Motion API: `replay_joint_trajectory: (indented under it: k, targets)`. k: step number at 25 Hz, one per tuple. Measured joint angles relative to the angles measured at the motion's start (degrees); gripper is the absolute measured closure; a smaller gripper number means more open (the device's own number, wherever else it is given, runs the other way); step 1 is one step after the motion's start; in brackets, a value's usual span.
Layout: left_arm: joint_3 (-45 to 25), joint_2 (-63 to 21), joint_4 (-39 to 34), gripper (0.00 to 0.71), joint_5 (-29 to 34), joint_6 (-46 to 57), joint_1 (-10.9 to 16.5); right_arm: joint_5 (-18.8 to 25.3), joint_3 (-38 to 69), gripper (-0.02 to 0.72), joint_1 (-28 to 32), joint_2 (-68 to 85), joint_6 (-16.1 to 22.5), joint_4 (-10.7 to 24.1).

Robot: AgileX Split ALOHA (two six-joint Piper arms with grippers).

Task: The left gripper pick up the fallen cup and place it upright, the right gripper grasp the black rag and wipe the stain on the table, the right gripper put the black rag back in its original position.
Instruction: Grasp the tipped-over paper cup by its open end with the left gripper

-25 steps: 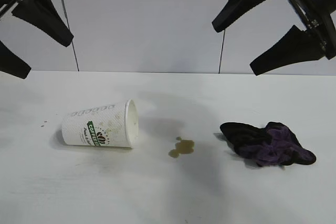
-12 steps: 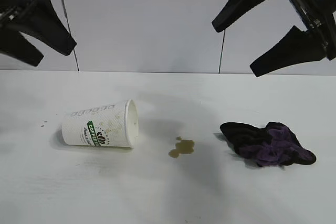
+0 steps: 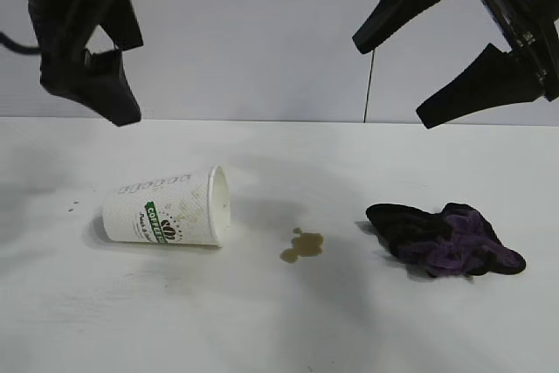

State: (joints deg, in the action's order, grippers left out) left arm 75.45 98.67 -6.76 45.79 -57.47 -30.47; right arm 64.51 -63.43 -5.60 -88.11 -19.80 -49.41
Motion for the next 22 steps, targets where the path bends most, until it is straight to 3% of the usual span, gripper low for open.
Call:
replay_joint_trajectory:
  k: [4,11,22]
  targets:
    - [0.0,5.5,-6.9,0.015,-0.9,3.4,-3.7,0.0,0.0,0.159,0.0,0.0,0.1,0.0]
    - [0.3,12.5,-9.8,0.015,-2.3,6.0,-8.0,-0.7,0.0,0.159,0.0,0.0,0.2,0.0]
    - [7.0,21.0,-13.0,0.015,-2.6,9.4,-8.5,-0.9,0.0,0.159,0.0,0.0,0.2,0.0]
